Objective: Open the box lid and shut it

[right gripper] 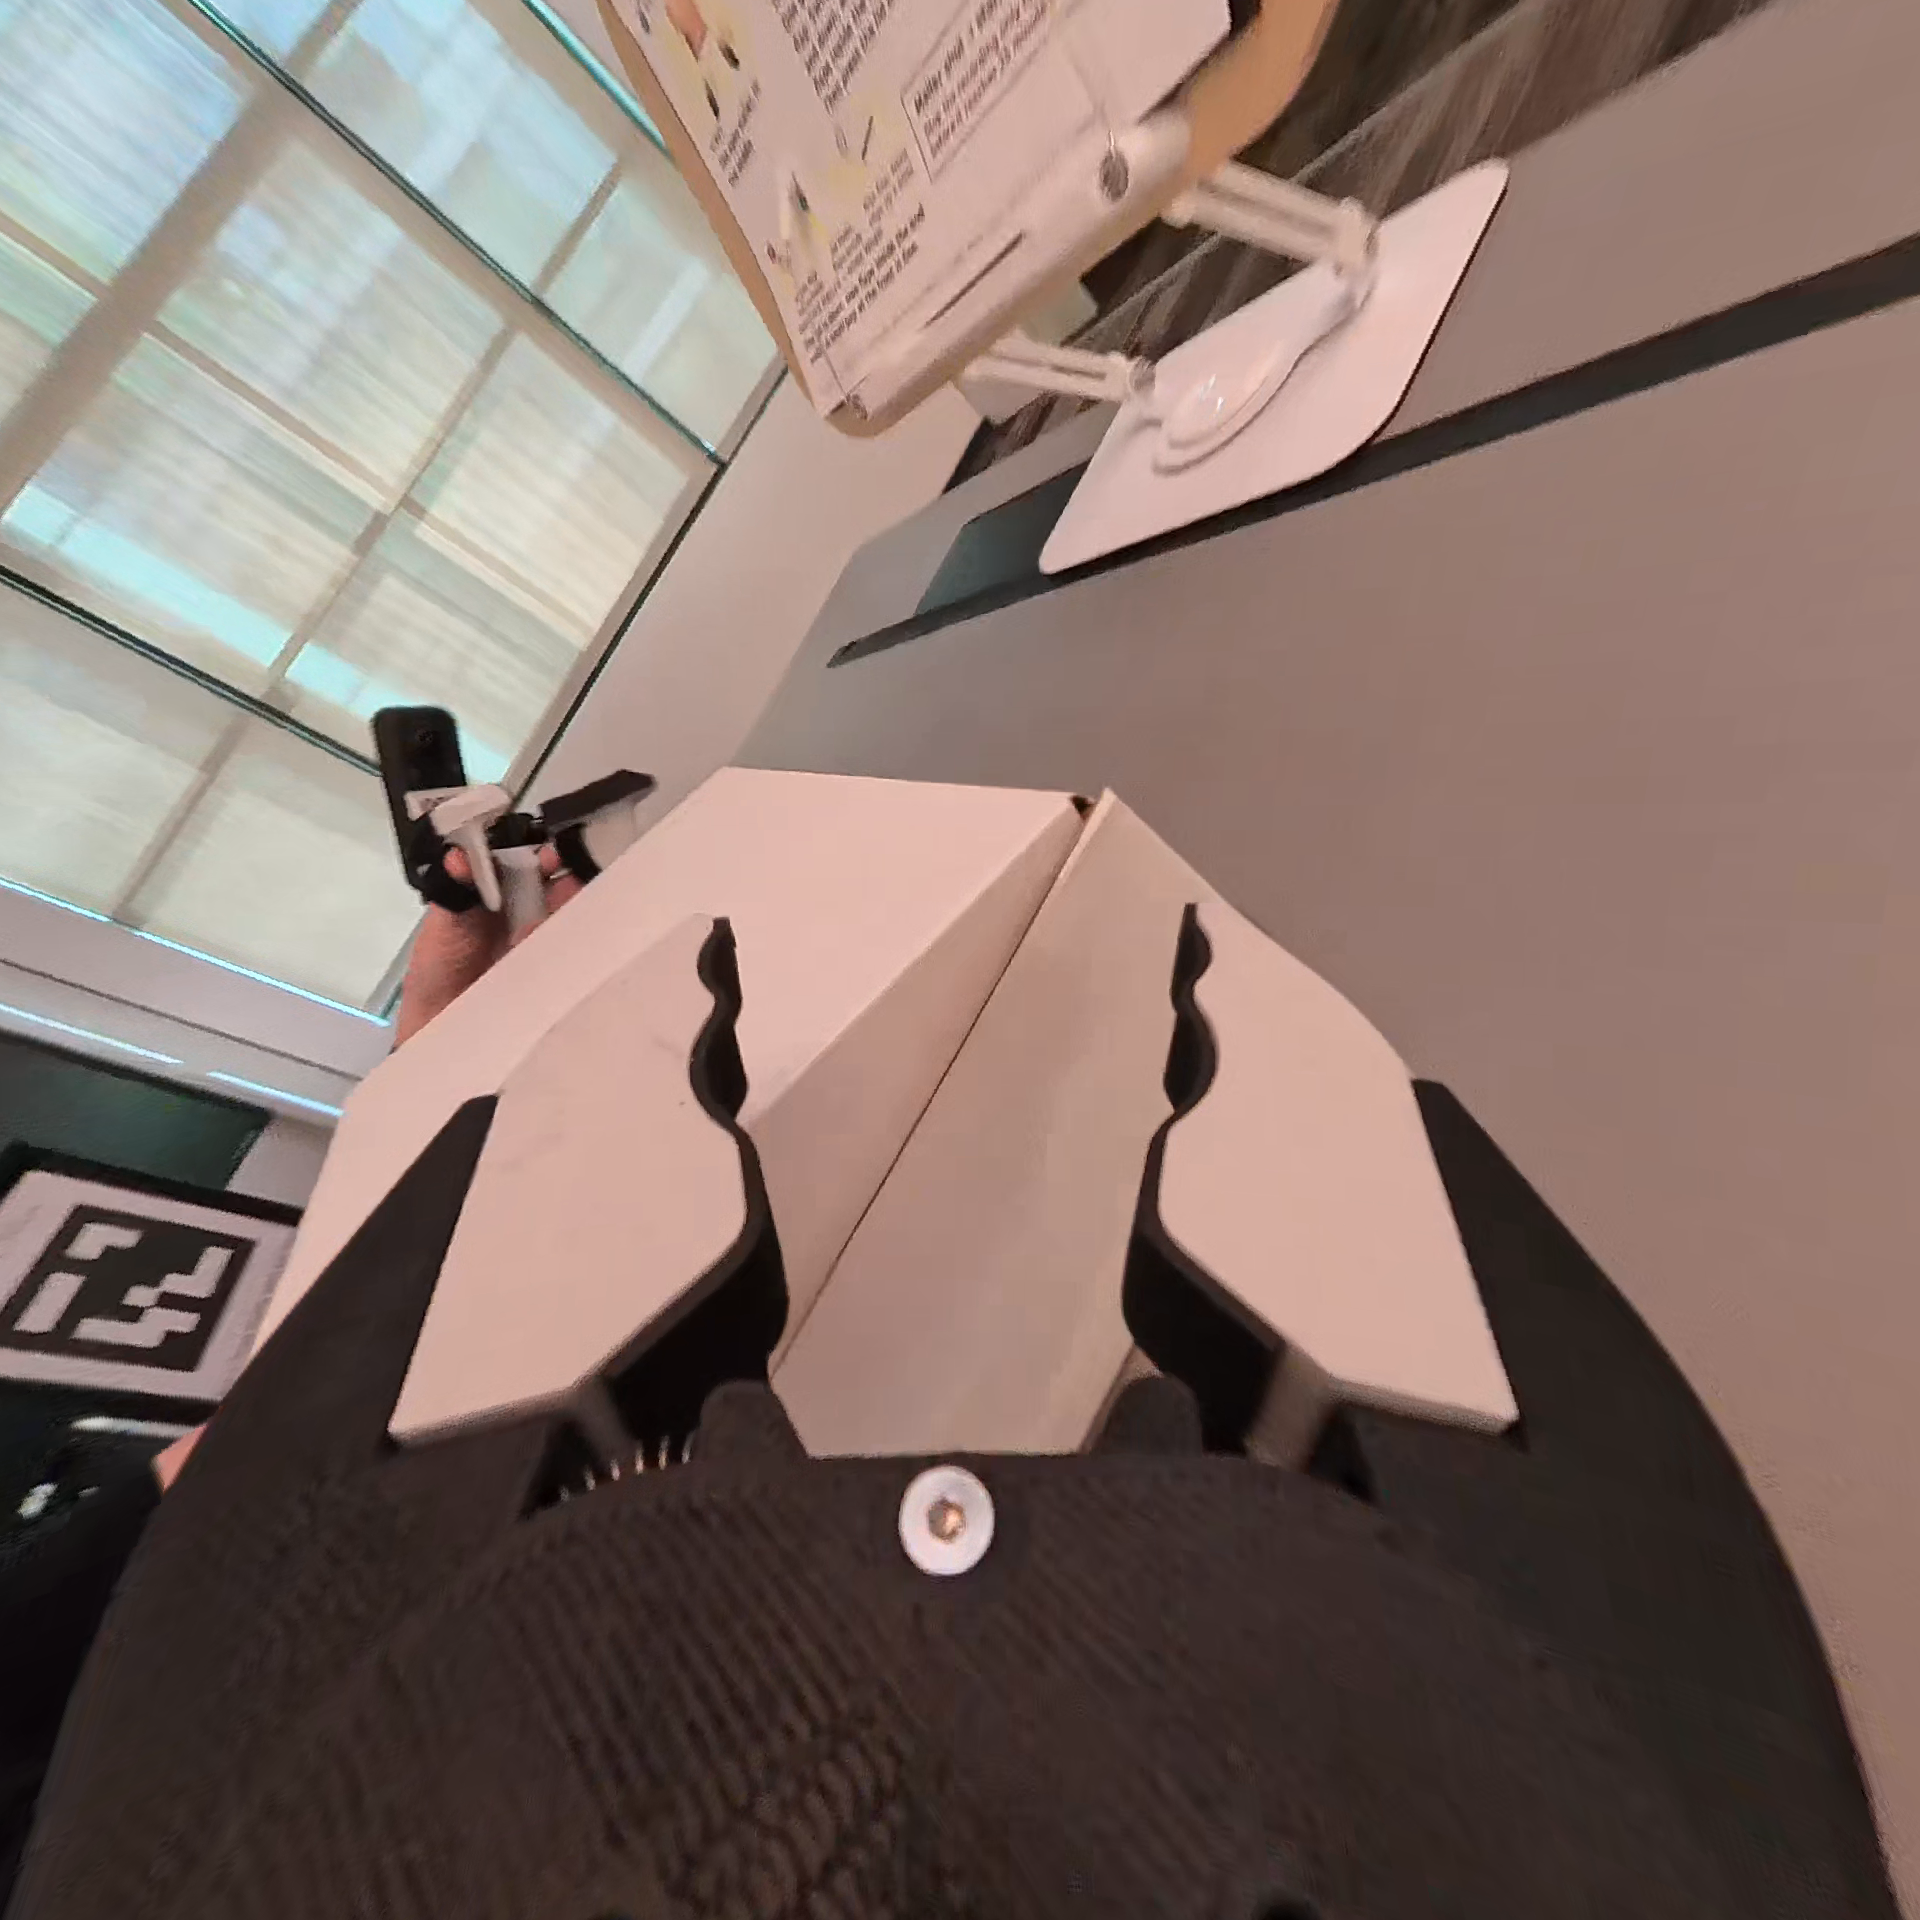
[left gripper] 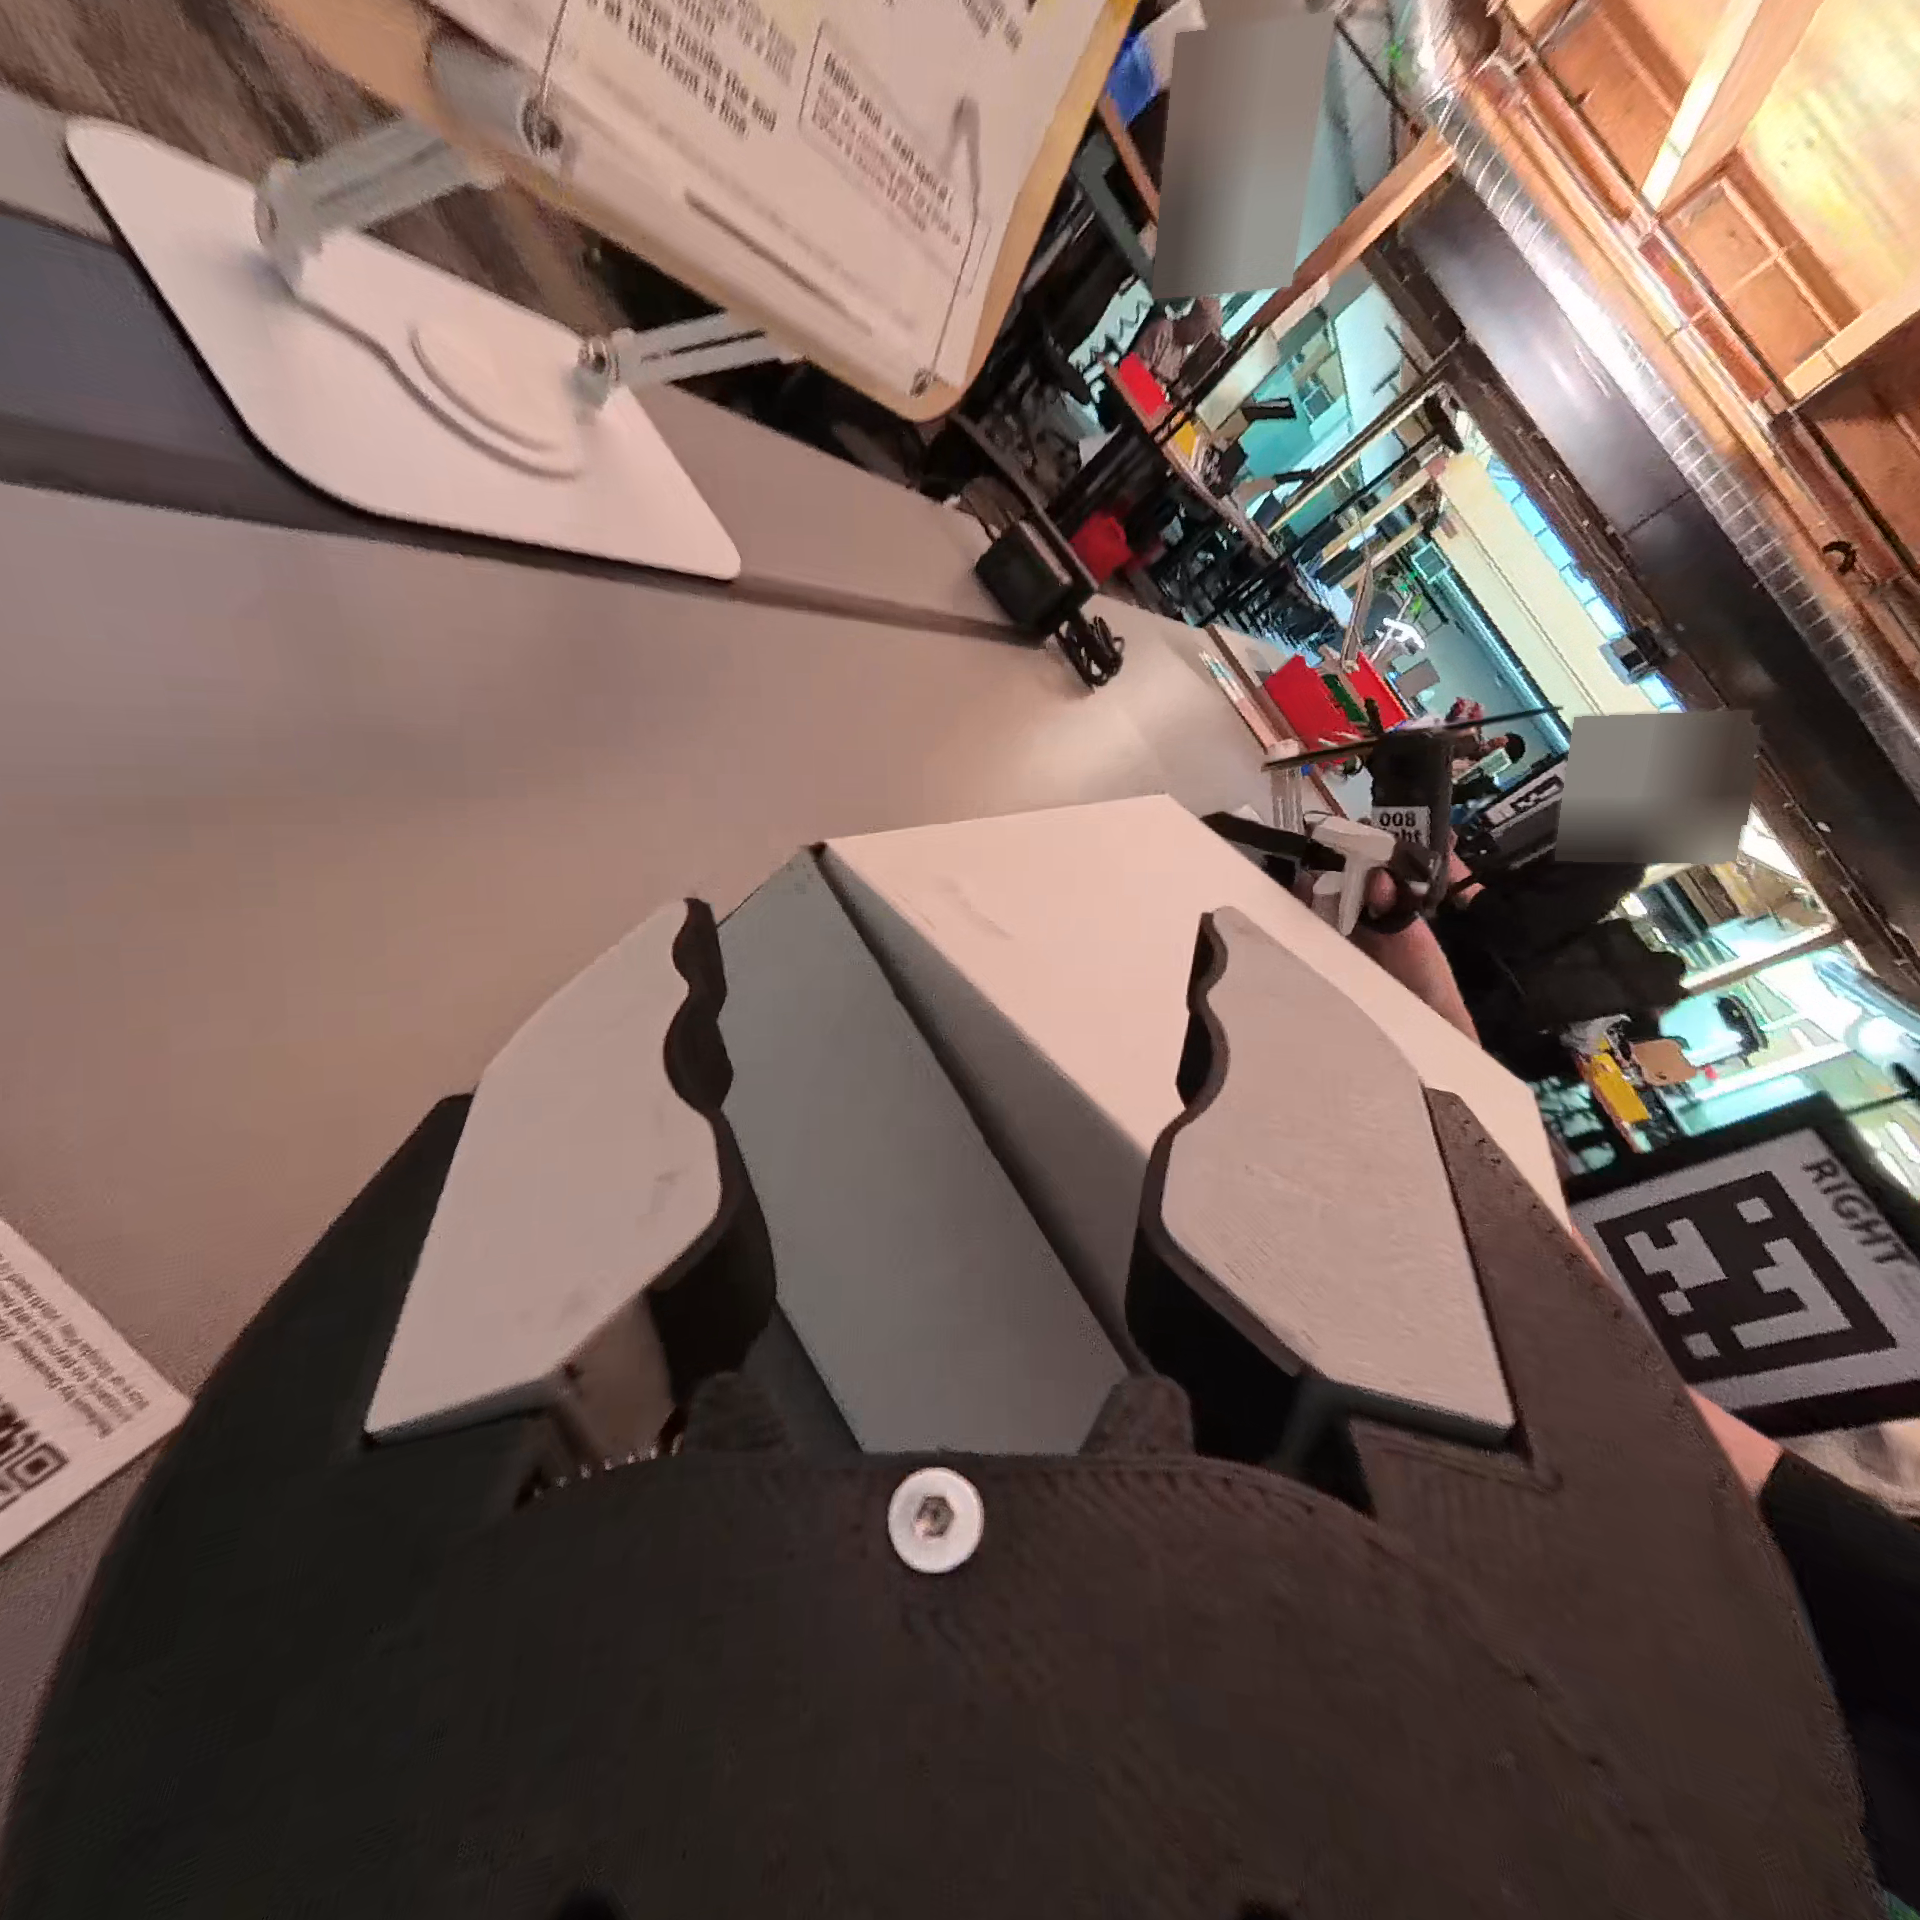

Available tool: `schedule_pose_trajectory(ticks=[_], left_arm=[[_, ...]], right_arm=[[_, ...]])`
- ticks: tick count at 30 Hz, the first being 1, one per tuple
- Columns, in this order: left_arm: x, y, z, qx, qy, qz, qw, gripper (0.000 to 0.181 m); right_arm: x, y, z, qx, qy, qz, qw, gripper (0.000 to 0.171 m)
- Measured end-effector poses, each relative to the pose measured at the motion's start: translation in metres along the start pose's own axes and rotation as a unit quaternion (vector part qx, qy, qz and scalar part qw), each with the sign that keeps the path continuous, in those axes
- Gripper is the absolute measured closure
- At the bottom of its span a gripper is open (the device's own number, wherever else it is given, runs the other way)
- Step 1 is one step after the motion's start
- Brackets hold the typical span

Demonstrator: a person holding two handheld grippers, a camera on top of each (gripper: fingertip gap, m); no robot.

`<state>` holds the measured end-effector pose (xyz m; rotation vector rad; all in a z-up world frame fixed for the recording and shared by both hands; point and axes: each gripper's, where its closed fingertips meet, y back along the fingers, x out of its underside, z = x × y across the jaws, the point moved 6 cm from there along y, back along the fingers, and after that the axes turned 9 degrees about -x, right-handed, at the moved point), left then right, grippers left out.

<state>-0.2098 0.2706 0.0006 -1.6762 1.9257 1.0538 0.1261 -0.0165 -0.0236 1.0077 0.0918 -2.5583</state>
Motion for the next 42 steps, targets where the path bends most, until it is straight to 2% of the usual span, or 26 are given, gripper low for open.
schedule_pose_trajectory(ticks=[9, 18, 25, 31, 42], left_arm=[[0.011, -0.034, 0.006, 0.02, 0.04, 0.074, 0.996, 0.091], [0.028, -0.05, 0.007, -0.02, 0.04, 0.163, 0.986, 0.084], [0.035, -0.051, 0.009, -0.003, 0.067, 0.179, 0.981, 0.083], [0.039, -0.051, 0.007, 0.025, 0.086, 0.183, 0.979, 0.085], [0.04, -0.053, 0.009, 0.032, 0.089, 0.177, 0.98, 0.086]], right_arm=[[0.004, -0.032, 0.005, -0.018, -0.057, 0.066, 0.996, 0.081], [0.004, -0.036, 0.002, 0.037, -0.064, 0.11, 0.991, 0.08], [0.011, -0.041, 0.002, 0.047, -0.073, 0.144, 0.986, 0.079], [0.011, -0.043, 0.002, 0.047, -0.073, 0.139, 0.986, 0.08], [0.012, -0.043, 0.002, 0.037, -0.083, 0.131, 0.987, 0.08]])
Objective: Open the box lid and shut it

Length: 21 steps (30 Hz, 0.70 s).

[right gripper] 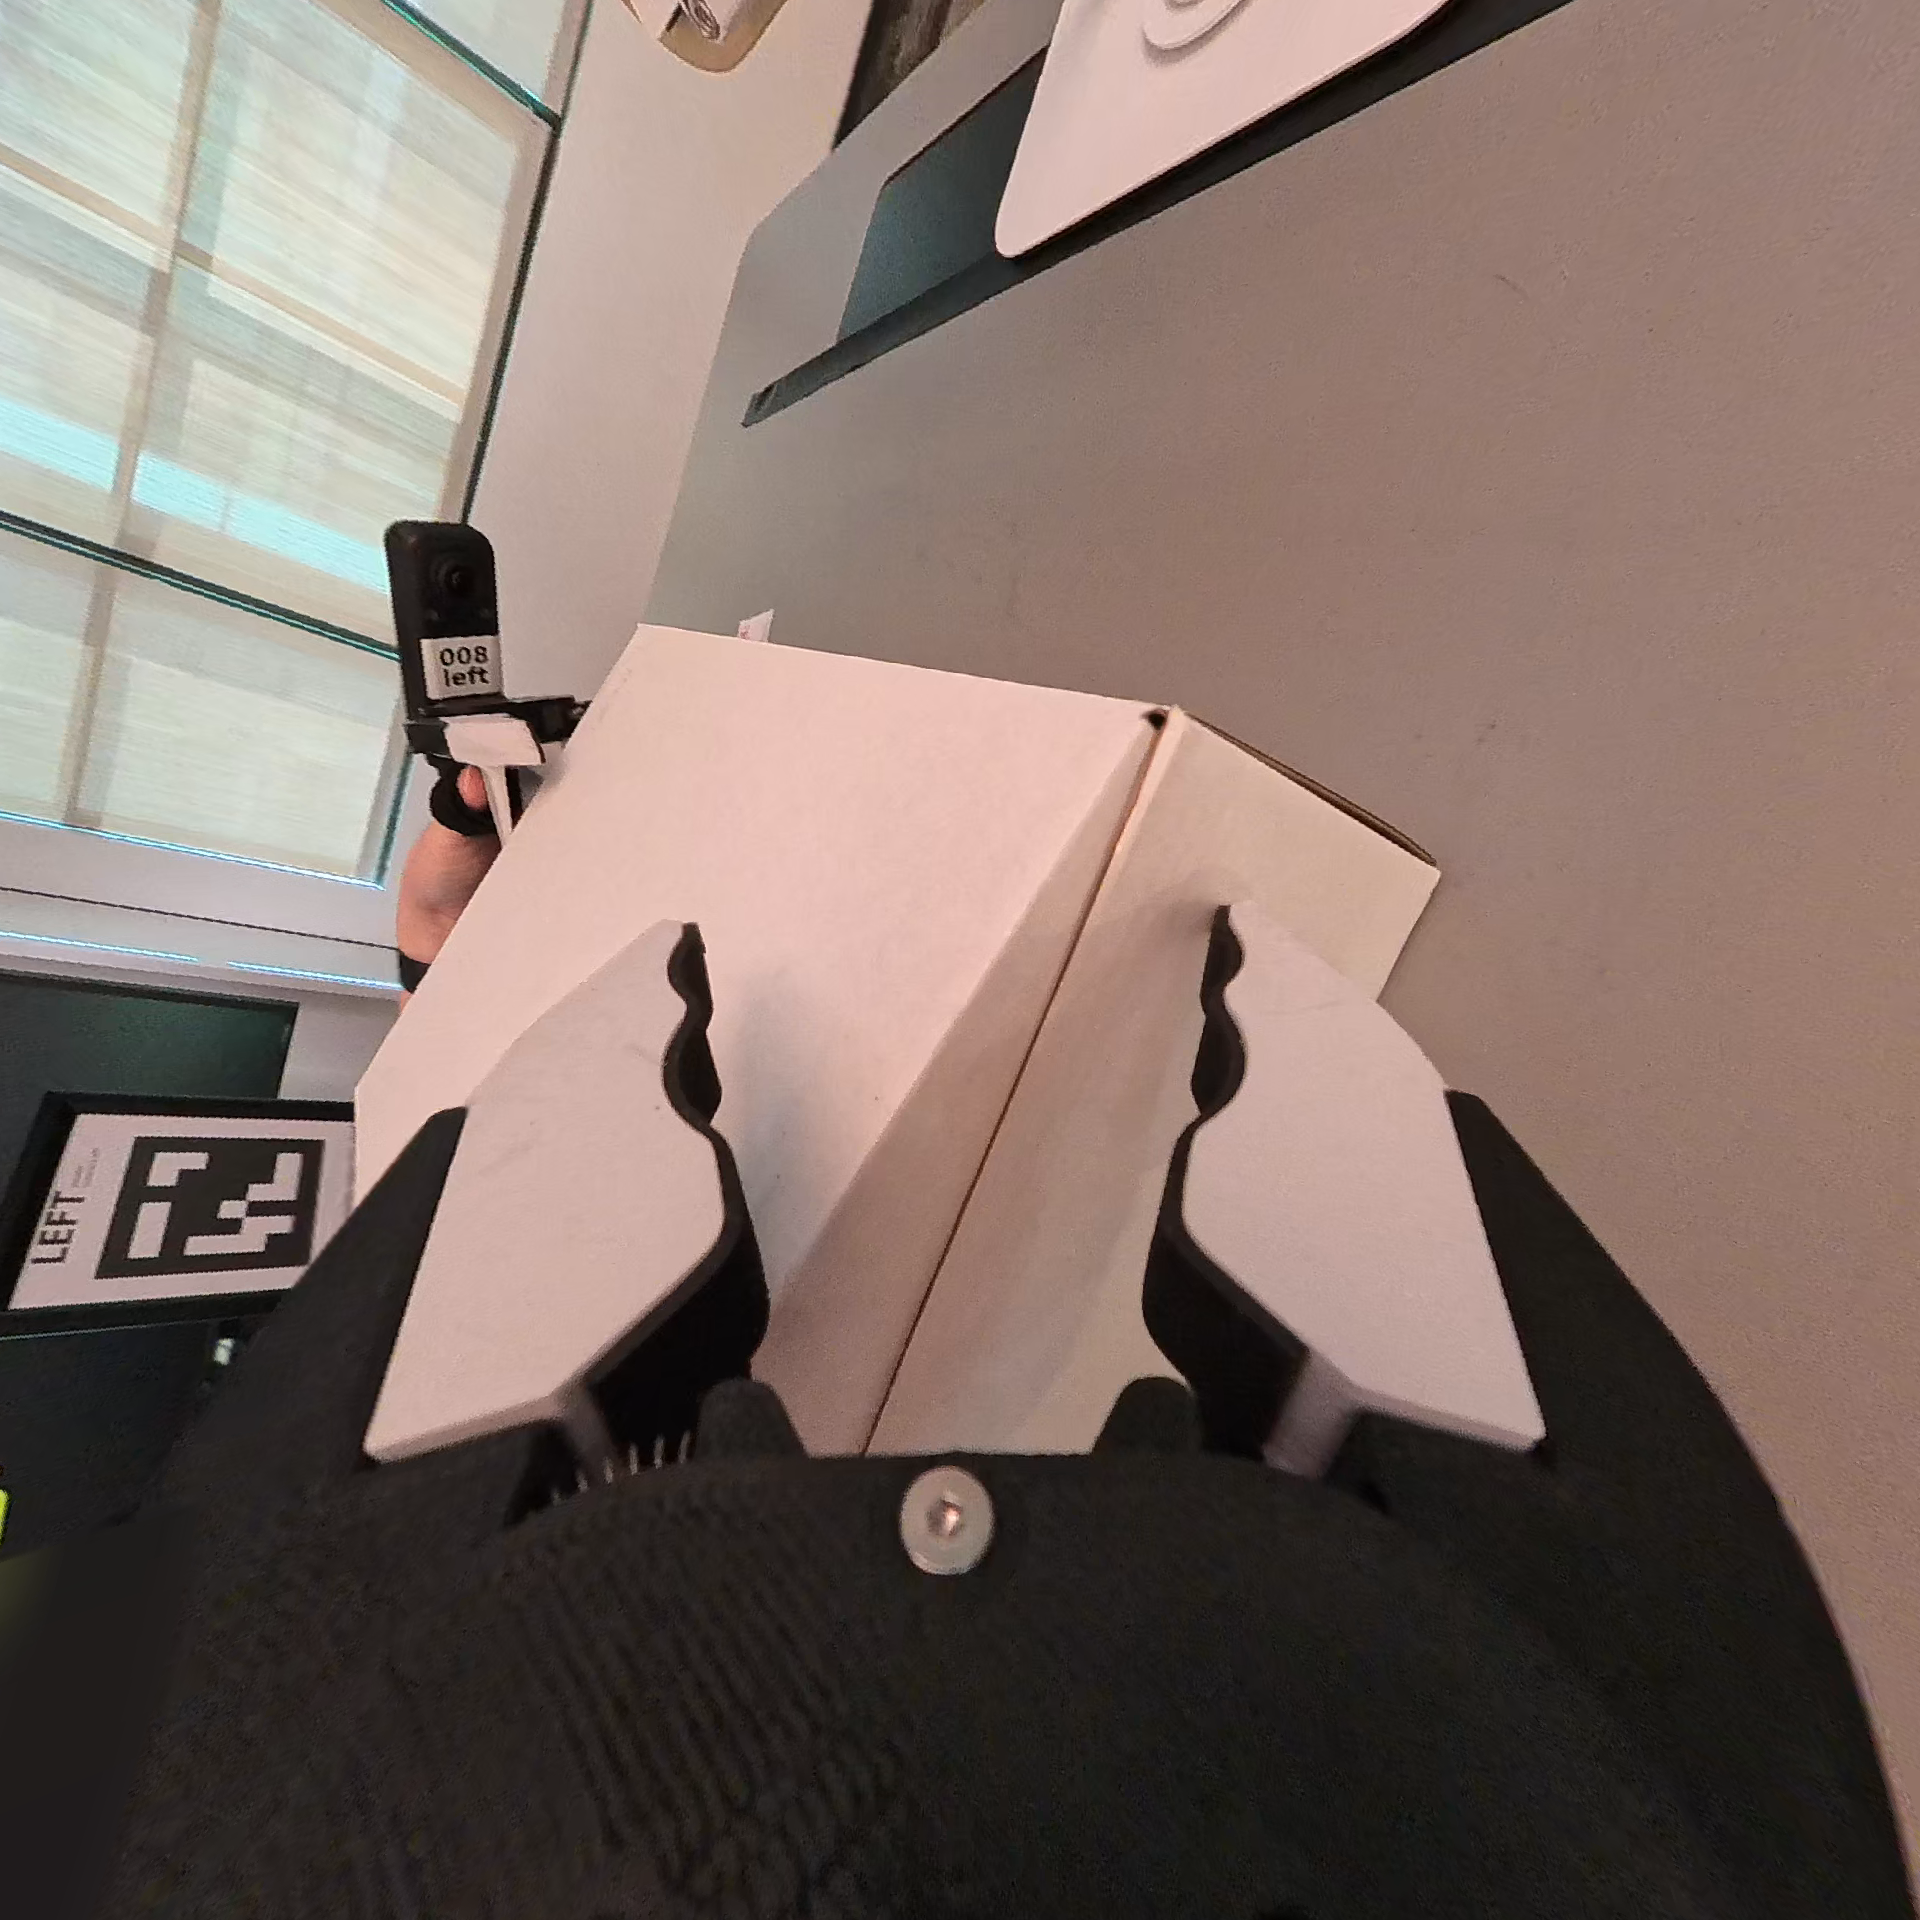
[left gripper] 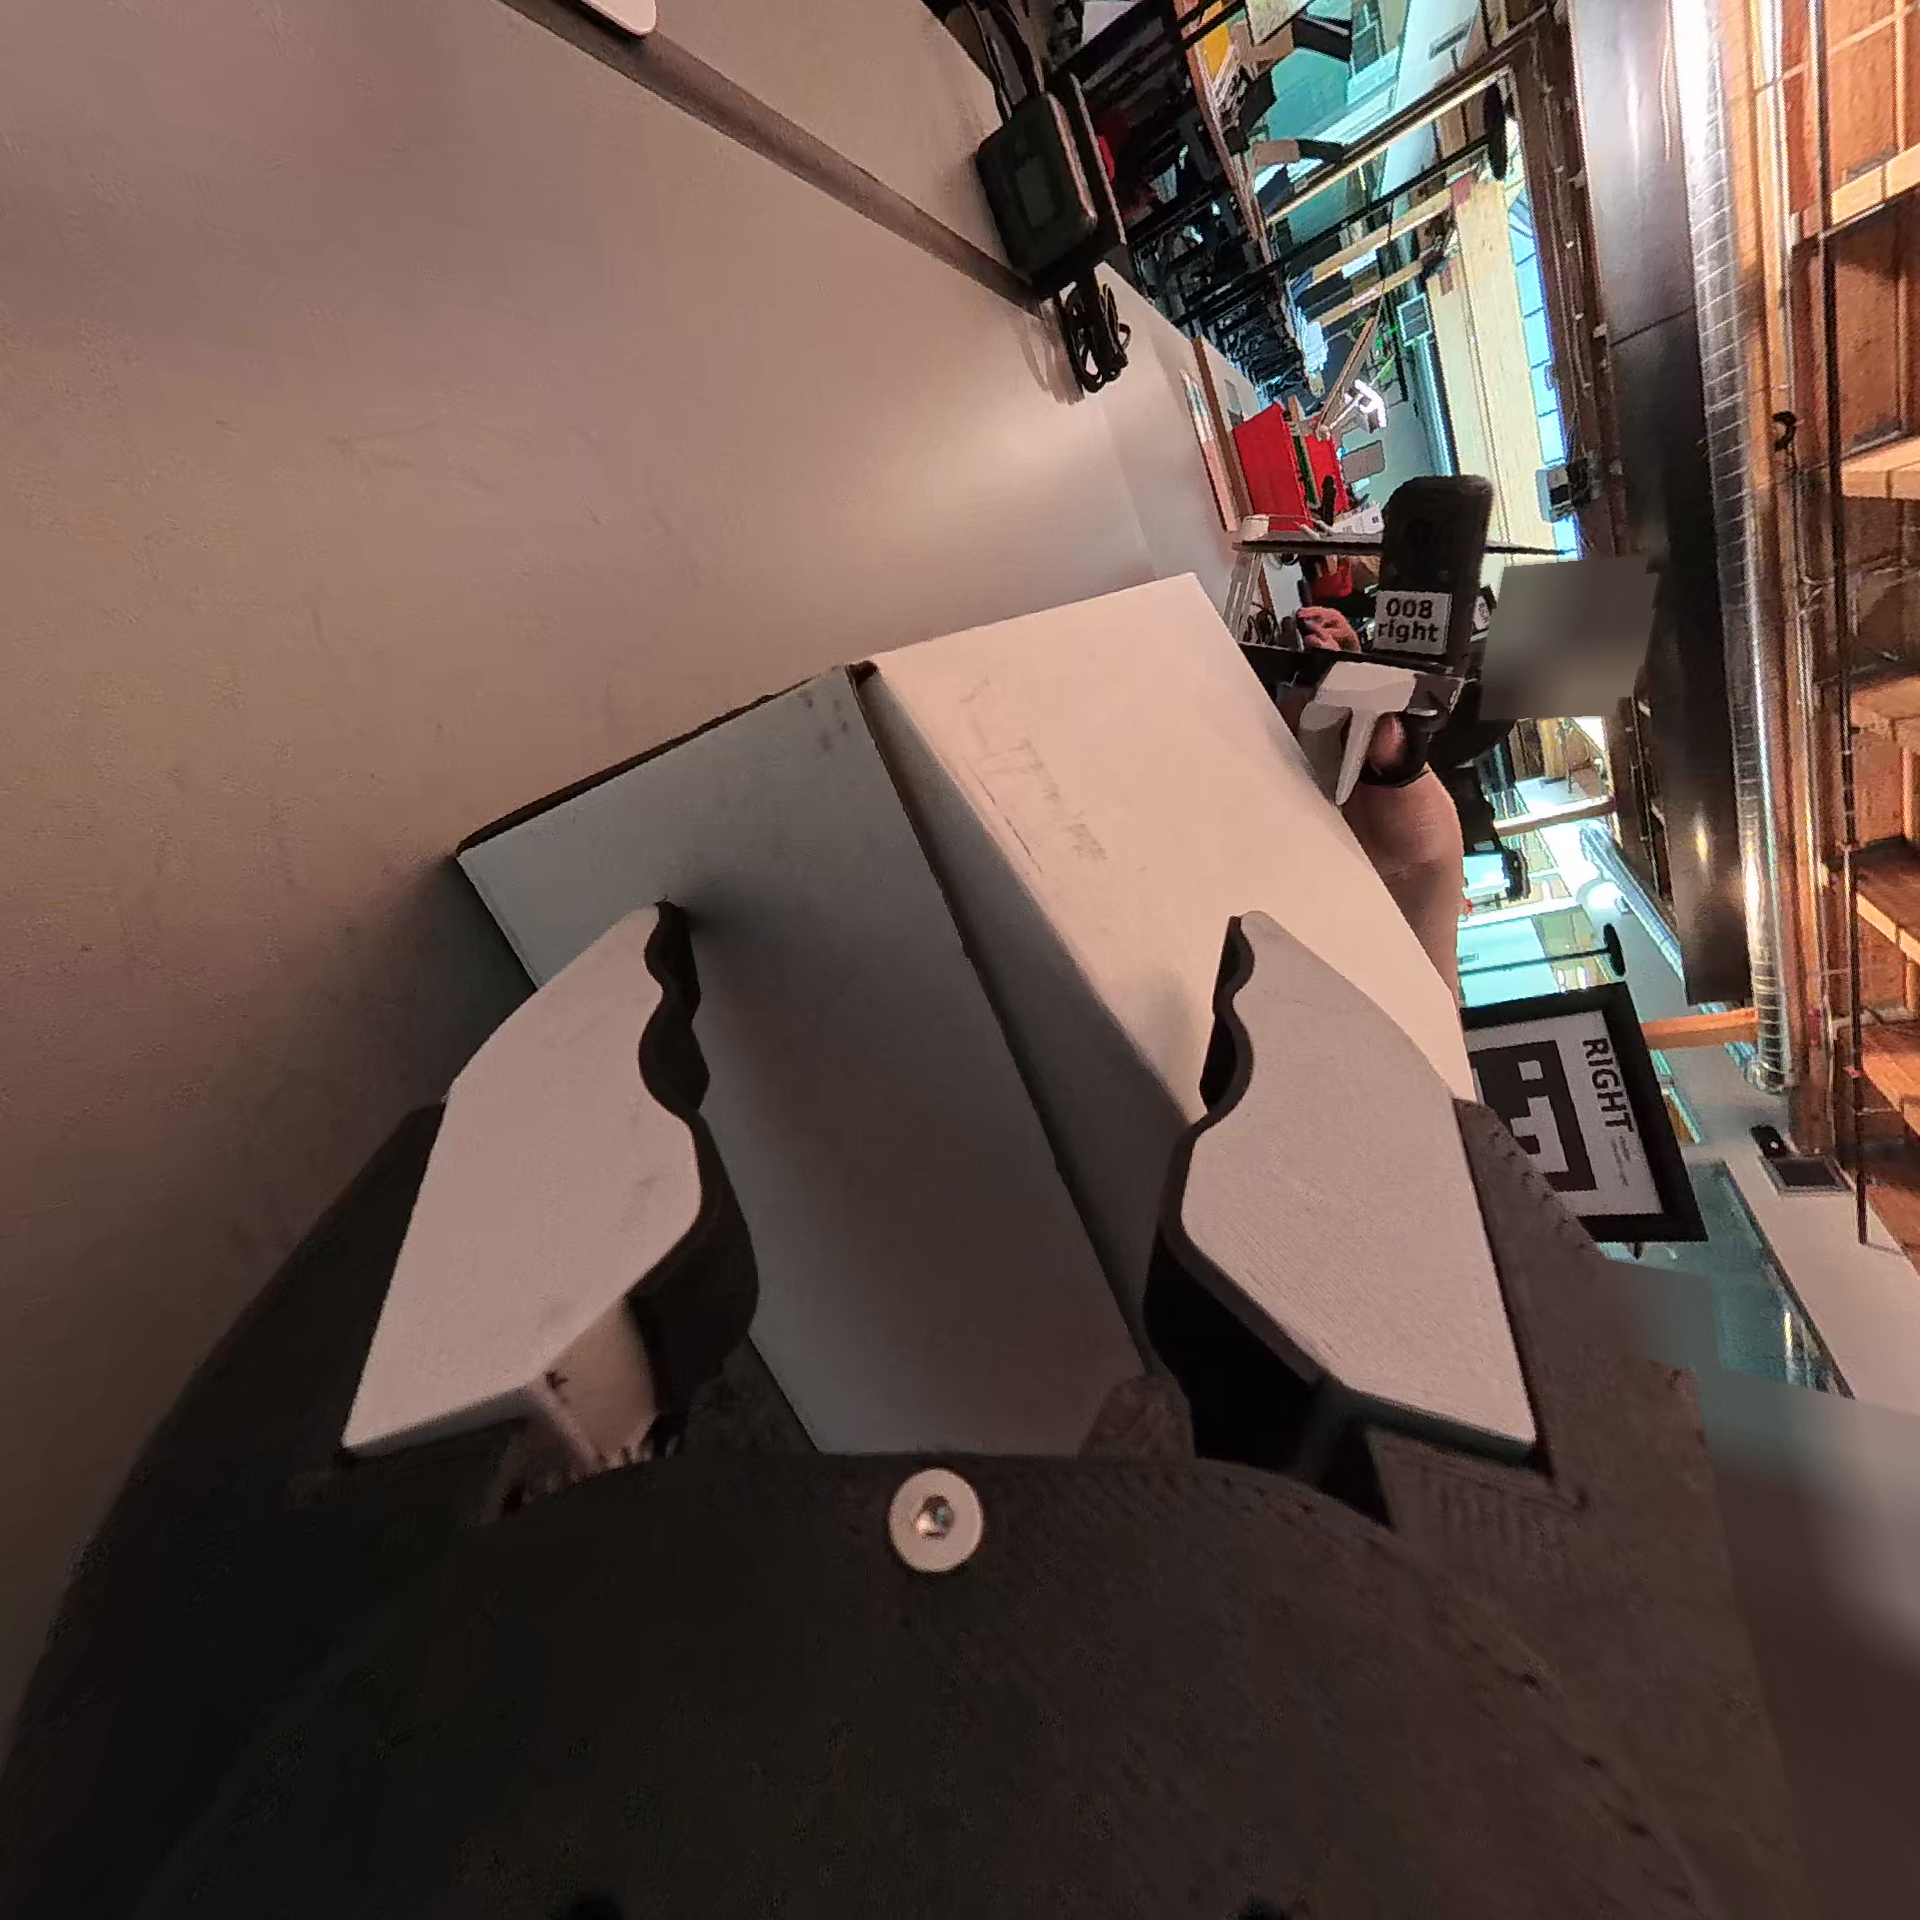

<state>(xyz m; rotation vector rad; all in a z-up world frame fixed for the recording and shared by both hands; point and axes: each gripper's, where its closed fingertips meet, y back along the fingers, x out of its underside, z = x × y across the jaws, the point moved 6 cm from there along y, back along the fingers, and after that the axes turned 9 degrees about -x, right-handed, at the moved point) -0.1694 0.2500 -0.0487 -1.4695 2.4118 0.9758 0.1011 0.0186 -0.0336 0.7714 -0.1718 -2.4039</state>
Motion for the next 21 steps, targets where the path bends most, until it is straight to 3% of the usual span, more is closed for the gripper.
schedule_pose_trajectory(ticks=[10, 13, 21], left_arm=[[0.001, 0.003, 0.0, 0.021, 0.007, -0.021, 1.0, 0.088], [0.005, 0.016, -0.002, 0.042, 0.015, -0.034, 0.998, 0.09], [0.041, 0.052, -0.008, 0.004, -0.041, -0.026, 0.999, 0.087]], right_arm=[[0.0, 0.006, -0.005, -0.047, -0.013, -0.028, 0.998, 0.08], [0.004, 0.014, -0.008, -0.048, -0.008, -0.028, 0.998, 0.08], [0.022, 0.046, 0.0, -0.054, 0.006, -0.02, 0.998, 0.079]])
